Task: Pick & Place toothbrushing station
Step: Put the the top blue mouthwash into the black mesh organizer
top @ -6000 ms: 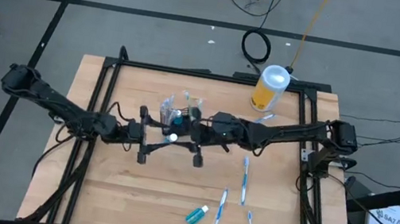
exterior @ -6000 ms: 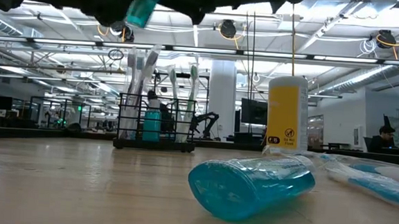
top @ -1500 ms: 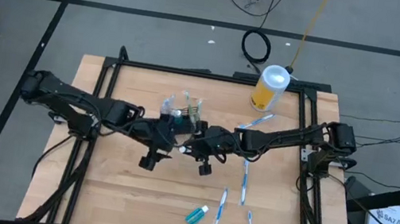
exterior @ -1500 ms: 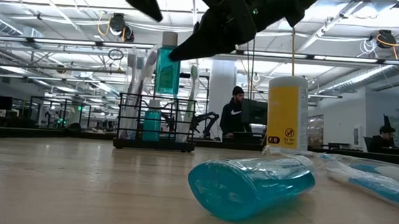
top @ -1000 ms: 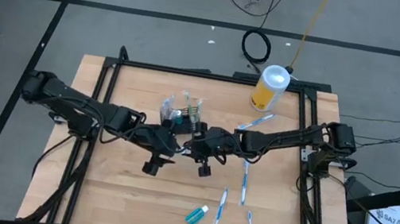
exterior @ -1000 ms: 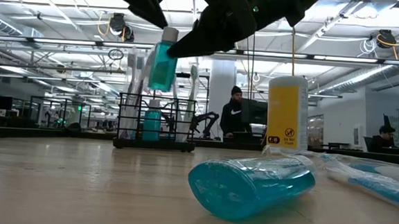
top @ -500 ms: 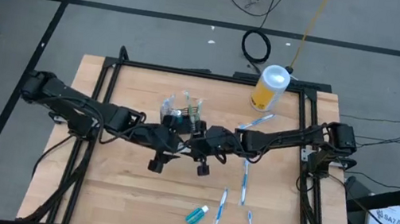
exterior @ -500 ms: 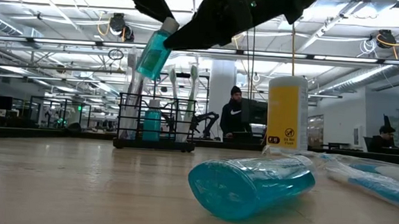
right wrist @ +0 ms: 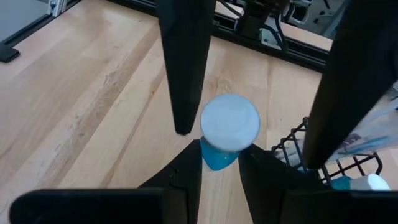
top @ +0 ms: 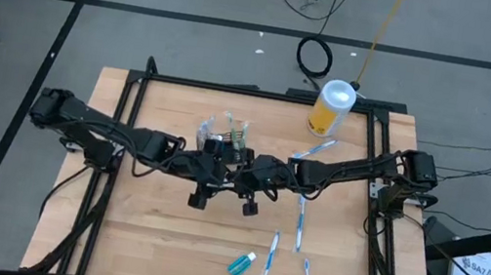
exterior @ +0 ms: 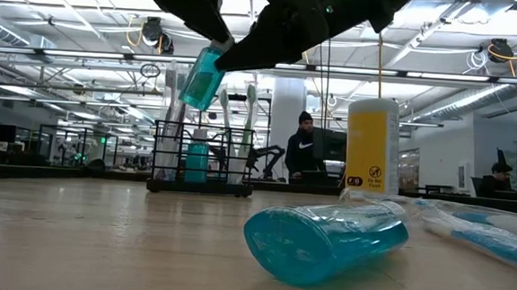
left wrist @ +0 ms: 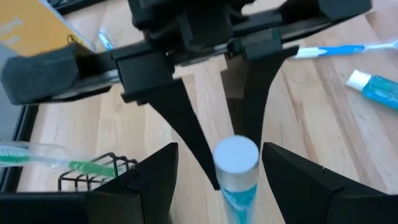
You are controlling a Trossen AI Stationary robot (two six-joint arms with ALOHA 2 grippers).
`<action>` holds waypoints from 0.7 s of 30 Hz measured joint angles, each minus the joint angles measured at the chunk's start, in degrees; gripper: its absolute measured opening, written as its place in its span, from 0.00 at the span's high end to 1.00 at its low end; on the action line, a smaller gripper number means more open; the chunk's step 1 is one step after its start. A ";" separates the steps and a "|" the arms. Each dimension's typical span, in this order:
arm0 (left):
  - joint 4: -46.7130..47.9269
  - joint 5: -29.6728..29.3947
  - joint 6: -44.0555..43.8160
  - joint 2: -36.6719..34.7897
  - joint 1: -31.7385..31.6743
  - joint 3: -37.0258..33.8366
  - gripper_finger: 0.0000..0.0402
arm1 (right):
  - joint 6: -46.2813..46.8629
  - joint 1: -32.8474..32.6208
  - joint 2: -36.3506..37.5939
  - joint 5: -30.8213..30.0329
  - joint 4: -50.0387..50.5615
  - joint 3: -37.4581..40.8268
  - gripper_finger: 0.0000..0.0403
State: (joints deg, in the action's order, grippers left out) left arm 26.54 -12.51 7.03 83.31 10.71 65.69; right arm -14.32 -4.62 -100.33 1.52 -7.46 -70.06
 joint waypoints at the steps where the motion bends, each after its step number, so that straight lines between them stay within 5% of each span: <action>1: -0.22 -0.04 0.04 0.00 0.15 0.00 0.41 | -0.03 0.00 0.00 0.01 -0.04 0.00 0.79; 11: 0.47 -0.02 -0.72 0.00 0.55 0.00 0.42 | -0.28 0.07 -0.06 0.00 0.27 0.07 0.79; 21: 0.40 0.00 -1.90 -0.02 0.55 0.00 0.66 | -0.29 0.07 -0.11 -0.06 0.21 0.07 0.79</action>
State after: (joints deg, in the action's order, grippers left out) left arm 26.94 -12.51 5.13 83.29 11.27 65.69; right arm -14.61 -4.56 -100.44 1.46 -7.25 -70.00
